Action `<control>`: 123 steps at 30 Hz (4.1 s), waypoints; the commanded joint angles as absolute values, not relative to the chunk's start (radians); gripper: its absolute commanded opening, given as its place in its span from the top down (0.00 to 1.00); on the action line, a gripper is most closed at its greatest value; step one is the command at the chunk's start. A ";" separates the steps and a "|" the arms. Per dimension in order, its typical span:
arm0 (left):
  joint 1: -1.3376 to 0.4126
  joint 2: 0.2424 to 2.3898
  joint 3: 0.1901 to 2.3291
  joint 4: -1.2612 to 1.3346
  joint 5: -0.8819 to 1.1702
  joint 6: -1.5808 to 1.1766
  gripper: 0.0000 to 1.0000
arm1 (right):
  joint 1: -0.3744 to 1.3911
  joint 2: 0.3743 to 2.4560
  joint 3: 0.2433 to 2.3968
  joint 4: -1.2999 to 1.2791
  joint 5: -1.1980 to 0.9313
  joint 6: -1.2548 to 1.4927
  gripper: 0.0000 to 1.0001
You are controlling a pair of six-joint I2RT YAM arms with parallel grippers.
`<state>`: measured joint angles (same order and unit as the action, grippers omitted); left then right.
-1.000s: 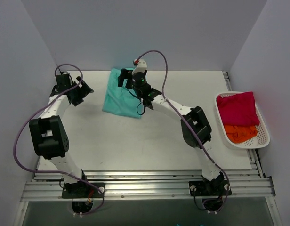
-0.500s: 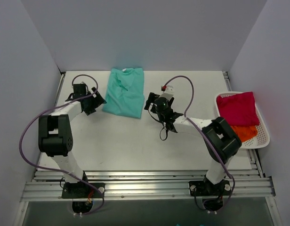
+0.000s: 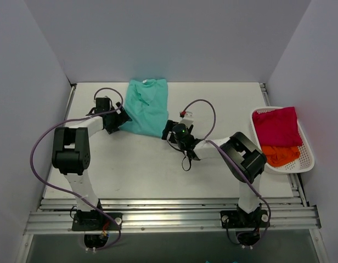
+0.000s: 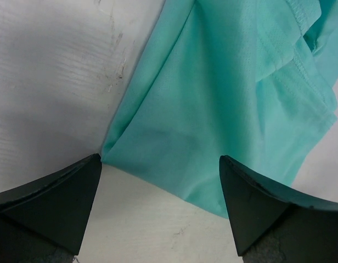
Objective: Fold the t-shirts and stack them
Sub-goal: Grab one side of the 2/3 rectangular tshirt with both arms, then fold the long partially folded tshirt into a neat square
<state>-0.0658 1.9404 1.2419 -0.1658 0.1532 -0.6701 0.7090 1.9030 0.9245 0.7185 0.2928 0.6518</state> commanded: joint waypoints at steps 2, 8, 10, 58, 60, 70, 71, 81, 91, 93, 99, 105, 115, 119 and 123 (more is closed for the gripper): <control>-0.075 1.967 1.290 -0.123 0.132 -0.672 0.00 | 0.722 1.944 0.971 0.759 0.264 0.672 0.26; -0.075 1.990 1.295 -0.120 0.117 -0.667 0.26 | 0.733 1.994 1.002 0.778 0.238 0.686 0.27; -0.077 2.002 1.298 -0.120 0.117 -0.667 0.33 | 0.736 2.014 1.011 0.784 0.227 0.692 0.27; -0.290 1.372 0.807 -0.136 0.000 -0.759 0.98 | 0.833 1.645 0.870 0.347 0.498 0.719 1.00; -0.296 1.289 0.752 -0.156 -0.018 -0.759 0.98 | 0.860 1.583 0.845 0.305 0.529 0.733 1.00; -0.305 1.036 0.673 -0.322 -0.018 -0.755 0.98 | 1.019 1.393 0.848 0.060 0.652 0.819 1.00; -0.304 1.023 0.679 -0.337 -0.015 -0.752 0.98 | 1.023 1.393 0.856 0.052 0.656 0.819 1.00; -0.296 1.182 0.853 -0.324 -0.052 -0.736 0.97 | 0.971 1.587 1.029 0.067 0.752 0.715 1.00; -0.236 1.396 1.054 -0.299 -0.012 -0.718 0.97 | 0.847 1.723 1.169 0.135 0.673 0.618 1.00; -0.226 1.413 1.086 -0.298 -0.009 -0.718 0.97 | 0.828 1.735 1.206 0.135 0.660 0.600 1.00; -0.190 1.499 1.172 -0.296 0.020 -0.706 0.97 | 0.782 1.782 1.307 0.135 0.617 0.565 1.00; -0.103 1.656 1.294 -0.230 0.146 -0.709 0.95 | 0.698 1.932 1.452 0.150 0.534 0.522 1.00; -0.005 2.839 2.924 -0.553 0.449 -0.747 0.06 | 0.437 2.715 2.632 -0.026 0.338 0.486 0.00; 0.051 2.791 2.951 -0.459 0.482 -0.746 0.06 | 0.440 2.350 1.968 0.494 0.362 0.459 0.00; 0.072 2.383 2.189 -0.034 0.417 -0.723 0.06 | 0.451 2.194 1.773 0.594 0.345 0.451 0.00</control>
<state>0.0505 2.6980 2.4317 -0.3096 0.4225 -0.7490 0.3840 2.4039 1.8095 0.3511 0.3561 0.4789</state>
